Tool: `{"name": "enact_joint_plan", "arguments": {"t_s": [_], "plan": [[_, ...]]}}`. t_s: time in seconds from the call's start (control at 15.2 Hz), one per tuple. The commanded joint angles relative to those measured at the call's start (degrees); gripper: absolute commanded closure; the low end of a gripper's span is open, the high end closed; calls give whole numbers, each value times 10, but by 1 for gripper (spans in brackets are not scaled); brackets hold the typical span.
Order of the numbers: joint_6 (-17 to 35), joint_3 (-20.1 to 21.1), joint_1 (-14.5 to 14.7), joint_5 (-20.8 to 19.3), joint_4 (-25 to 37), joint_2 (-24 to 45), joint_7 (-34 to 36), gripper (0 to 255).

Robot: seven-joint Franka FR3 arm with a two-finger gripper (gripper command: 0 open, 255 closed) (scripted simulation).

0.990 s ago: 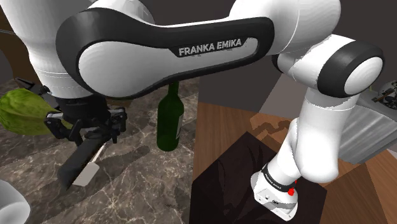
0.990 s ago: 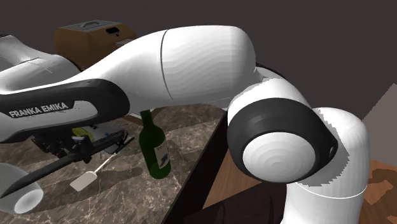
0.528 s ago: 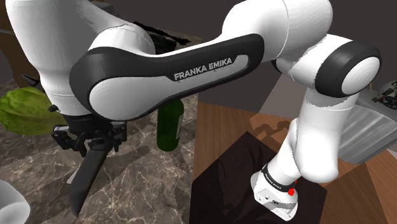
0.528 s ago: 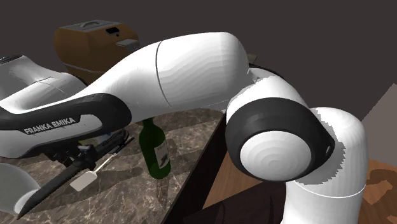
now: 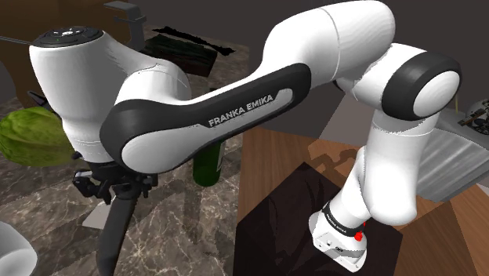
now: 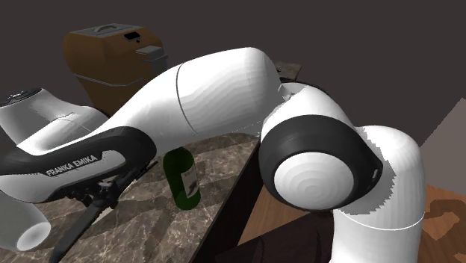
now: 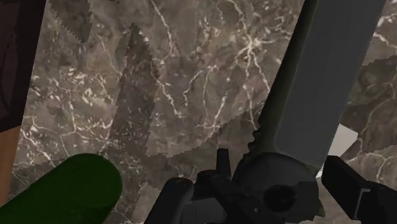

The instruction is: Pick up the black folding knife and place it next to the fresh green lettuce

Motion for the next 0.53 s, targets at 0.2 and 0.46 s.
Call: {"name": "enact_joint_plan", "arguments": {"t_s": [0.2, 0.46], "plan": [[33, -3, 0, -7, -24, 10, 4, 255], [59, -7, 1, -14, -40, 21, 8, 255]]}}
